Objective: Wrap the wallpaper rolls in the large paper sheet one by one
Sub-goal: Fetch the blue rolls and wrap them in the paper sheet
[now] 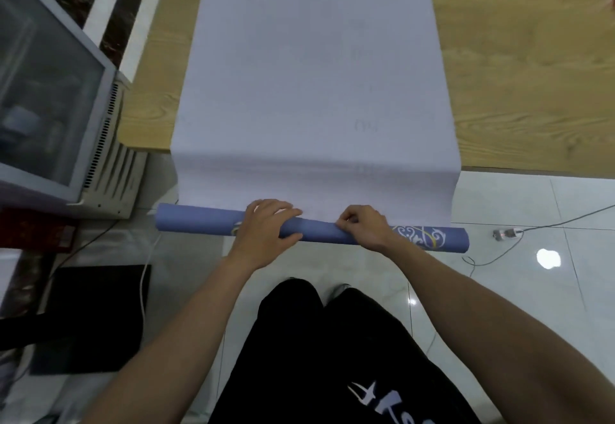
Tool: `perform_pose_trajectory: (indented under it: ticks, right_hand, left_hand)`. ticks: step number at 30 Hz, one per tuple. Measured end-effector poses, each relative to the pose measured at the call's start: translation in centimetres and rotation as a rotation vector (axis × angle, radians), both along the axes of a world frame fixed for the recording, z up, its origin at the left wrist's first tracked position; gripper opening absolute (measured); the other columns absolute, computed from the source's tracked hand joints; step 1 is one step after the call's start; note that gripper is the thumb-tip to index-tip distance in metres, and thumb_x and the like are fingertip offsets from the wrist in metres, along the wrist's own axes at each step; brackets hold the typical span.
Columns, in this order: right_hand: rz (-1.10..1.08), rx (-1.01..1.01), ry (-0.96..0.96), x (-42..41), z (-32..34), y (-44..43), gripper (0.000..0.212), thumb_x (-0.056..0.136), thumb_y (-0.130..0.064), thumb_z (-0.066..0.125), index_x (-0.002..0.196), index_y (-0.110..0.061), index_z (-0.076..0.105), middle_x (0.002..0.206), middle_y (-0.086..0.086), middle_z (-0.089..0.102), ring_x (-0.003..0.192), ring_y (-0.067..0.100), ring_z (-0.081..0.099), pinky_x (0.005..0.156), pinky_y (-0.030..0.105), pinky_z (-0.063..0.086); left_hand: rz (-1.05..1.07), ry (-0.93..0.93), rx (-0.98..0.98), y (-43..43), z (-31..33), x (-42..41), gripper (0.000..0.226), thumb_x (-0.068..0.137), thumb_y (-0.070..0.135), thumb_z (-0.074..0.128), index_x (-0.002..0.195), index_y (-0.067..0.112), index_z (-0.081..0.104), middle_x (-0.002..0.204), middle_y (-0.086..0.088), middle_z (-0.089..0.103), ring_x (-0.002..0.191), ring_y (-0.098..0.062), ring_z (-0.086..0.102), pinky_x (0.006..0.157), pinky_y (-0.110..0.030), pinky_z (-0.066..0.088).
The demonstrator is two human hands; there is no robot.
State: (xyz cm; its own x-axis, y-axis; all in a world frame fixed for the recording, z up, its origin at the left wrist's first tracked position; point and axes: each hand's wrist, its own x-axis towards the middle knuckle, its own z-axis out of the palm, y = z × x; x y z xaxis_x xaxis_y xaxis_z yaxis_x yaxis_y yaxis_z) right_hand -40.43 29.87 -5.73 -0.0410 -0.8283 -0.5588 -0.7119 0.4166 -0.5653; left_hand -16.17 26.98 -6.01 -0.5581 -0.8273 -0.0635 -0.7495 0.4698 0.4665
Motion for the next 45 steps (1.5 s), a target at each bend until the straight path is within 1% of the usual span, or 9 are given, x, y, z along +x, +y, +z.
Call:
perform_pose_trajectory:
  ticks: [6,12,17,26,30,34,37,41,45]
  right_hand:
    - [-0.11,0.066,-0.225,-0.5,3.9,0.1,0.009,0.09,-0.025,0.063,0.085,-0.018,0.066,0.095,0.009,0.07,0.094,0.03,0.063,0.075,0.034,0.045]
    - [0.138,0.004,0.018,-0.9,4.7,0.9,0.042,0.07,-0.065,0.071,0.094,-0.031,0.069,0.097,-0.005,0.066,0.089,0.016,0.06,0.08,0.034,0.05]
    - [0.267,-0.067,0.139,-0.9,4.3,0.6,0.036,0.082,-0.06,0.061,0.098,-0.031,0.073,0.097,-0.007,0.067,0.092,0.017,0.058,0.078,0.036,0.046]
    - [0.21,-0.012,-0.045,-1.0,4.6,-1.3,0.016,0.091,-0.045,0.059,0.088,-0.031,0.067,0.094,-0.006,0.067,0.093,0.019,0.061,0.086,0.041,0.048]
    - [0.212,0.081,-0.175,-1.4,5.7,-2.4,0.024,0.097,-0.035,0.053,0.087,-0.017,0.065,0.085,0.001,0.062,0.08,0.02,0.057,0.068,0.028,0.044]
    - [0.283,0.118,-0.07,-1.5,5.5,-3.2,0.049,0.099,-0.048,0.041,0.067,-0.013,0.053,0.068,0.012,0.049,0.063,0.025,0.045,0.062,0.031,0.034]
    - [0.404,0.101,0.153,-1.4,4.9,-3.4,0.056,0.095,-0.063,0.033,0.062,-0.021,0.051,0.064,0.003,0.052,0.061,0.021,0.048,0.063,0.033,0.033]
    - [0.462,0.005,0.117,-1.6,4.8,-3.4,0.048,0.091,-0.064,0.039,0.098,-0.026,0.067,0.097,-0.003,0.067,0.086,0.018,0.059,0.079,0.034,0.044]
    - [0.493,0.002,0.071,-1.3,4.5,-4.5,0.032,0.096,-0.05,0.045,0.09,-0.024,0.063,0.09,-0.002,0.062,0.083,0.02,0.056,0.077,0.032,0.042]
  left_hand:
    - [-0.043,0.011,-0.024,-0.1,2.9,0.2,0.038,0.08,0.039,0.074,0.113,0.021,0.066,0.11,0.004,0.064,0.105,-0.018,0.053,0.097,-0.034,0.035]
    - [-0.055,-0.041,0.1,-0.3,3.7,0.3,0.026,0.09,0.039,0.062,0.106,0.019,0.068,0.094,0.001,0.064,0.09,-0.02,0.053,0.076,-0.031,0.039]
    - [-0.025,-0.076,0.175,-0.4,3.7,0.5,0.027,0.092,0.041,0.057,0.107,0.02,0.067,0.093,0.0,0.064,0.089,-0.02,0.054,0.076,-0.034,0.044]
    - [-0.102,-0.065,-0.042,-0.4,3.4,-0.1,0.051,0.077,0.036,0.077,0.122,0.018,0.06,0.112,-0.002,0.064,0.099,-0.024,0.057,0.084,-0.038,0.044]
    - [-0.132,-0.09,-0.077,-1.3,3.4,-0.5,0.045,0.085,0.037,0.069,0.124,0.017,0.061,0.106,-0.005,0.065,0.093,-0.027,0.058,0.079,-0.039,0.046]
    - [-0.161,-0.184,0.05,-2.5,3.6,-0.6,0.04,0.096,0.043,0.05,0.131,0.023,0.055,0.109,-0.003,0.064,0.096,-0.025,0.057,0.082,-0.037,0.043]
    - [-0.202,-0.218,0.12,-3.3,4.0,-0.8,0.025,0.099,0.042,0.043,0.111,0.028,0.06,0.097,0.0,0.066,0.086,-0.022,0.057,0.074,-0.037,0.046]
    - [-0.18,-0.193,0.263,-4.3,4.0,-0.4,0.019,0.1,0.037,0.04,0.095,0.031,0.057,0.091,0.005,0.065,0.08,-0.019,0.055,0.063,-0.029,0.04]
    - [-0.191,-0.203,0.328,-4.9,4.2,-0.8,0.03,0.097,0.046,0.046,0.124,0.034,0.053,0.113,0.004,0.064,0.098,-0.021,0.058,0.078,-0.033,0.046]
